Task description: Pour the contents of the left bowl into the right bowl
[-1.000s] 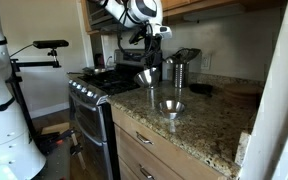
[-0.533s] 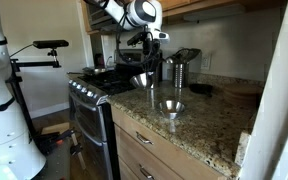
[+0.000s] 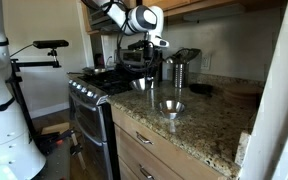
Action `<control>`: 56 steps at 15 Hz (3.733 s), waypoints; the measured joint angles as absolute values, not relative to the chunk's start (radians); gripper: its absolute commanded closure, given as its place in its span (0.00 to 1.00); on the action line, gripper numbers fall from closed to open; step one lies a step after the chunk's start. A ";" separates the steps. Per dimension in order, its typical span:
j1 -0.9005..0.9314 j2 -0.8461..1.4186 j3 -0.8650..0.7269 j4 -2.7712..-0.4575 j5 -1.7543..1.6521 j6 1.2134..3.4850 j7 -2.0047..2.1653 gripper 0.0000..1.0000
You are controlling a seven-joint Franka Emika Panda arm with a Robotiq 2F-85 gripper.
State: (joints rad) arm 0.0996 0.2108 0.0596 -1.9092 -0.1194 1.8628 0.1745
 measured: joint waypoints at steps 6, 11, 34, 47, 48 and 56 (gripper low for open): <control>0.095 0.263 0.059 -1.910 -0.074 1.919 0.148 0.93; 0.086 0.299 0.059 -1.910 0.003 1.956 0.095 0.93; 0.079 0.362 0.042 -1.910 0.042 1.996 0.056 0.52; 0.079 0.353 0.027 -1.909 0.017 1.996 0.071 0.00; 0.079 0.347 0.026 -1.909 0.016 1.996 0.074 0.00; 0.079 0.354 0.029 -1.906 0.016 1.996 0.075 0.00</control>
State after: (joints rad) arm 0.0786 0.3539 0.0286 -1.9062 0.0162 1.9956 0.0750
